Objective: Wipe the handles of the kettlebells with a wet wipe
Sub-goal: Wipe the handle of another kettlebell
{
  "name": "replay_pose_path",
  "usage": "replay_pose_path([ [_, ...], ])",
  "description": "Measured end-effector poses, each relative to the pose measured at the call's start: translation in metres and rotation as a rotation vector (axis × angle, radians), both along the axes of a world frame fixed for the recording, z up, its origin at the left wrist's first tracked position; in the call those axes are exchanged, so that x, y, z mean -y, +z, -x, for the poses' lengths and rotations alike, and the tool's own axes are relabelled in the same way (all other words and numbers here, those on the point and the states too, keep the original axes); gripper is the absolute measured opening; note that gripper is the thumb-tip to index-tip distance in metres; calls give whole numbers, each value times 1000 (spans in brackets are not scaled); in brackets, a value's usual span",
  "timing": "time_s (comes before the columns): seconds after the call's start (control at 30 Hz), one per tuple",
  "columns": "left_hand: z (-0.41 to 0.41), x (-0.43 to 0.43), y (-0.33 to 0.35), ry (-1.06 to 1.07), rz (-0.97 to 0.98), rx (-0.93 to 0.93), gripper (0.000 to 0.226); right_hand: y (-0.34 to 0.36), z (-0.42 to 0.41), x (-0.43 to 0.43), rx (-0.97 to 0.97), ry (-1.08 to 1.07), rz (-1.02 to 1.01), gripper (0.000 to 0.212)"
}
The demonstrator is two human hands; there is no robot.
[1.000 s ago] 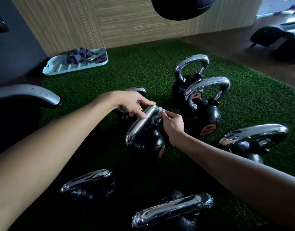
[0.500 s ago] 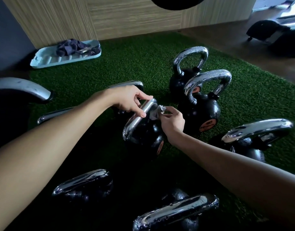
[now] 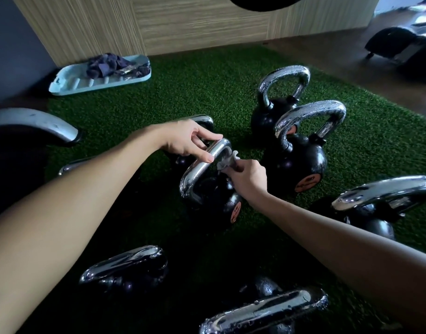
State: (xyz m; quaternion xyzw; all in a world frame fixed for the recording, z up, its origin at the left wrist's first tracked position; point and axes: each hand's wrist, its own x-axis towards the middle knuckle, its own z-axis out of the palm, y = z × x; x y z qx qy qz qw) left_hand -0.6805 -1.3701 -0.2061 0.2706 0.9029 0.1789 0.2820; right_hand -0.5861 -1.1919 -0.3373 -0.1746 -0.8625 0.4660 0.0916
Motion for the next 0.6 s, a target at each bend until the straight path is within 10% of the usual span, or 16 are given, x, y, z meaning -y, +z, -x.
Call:
replay_pose_path([
  [0.6,11,7,-6,39,-54,75,79,35,11,0,-265,-54,-126,29],
])
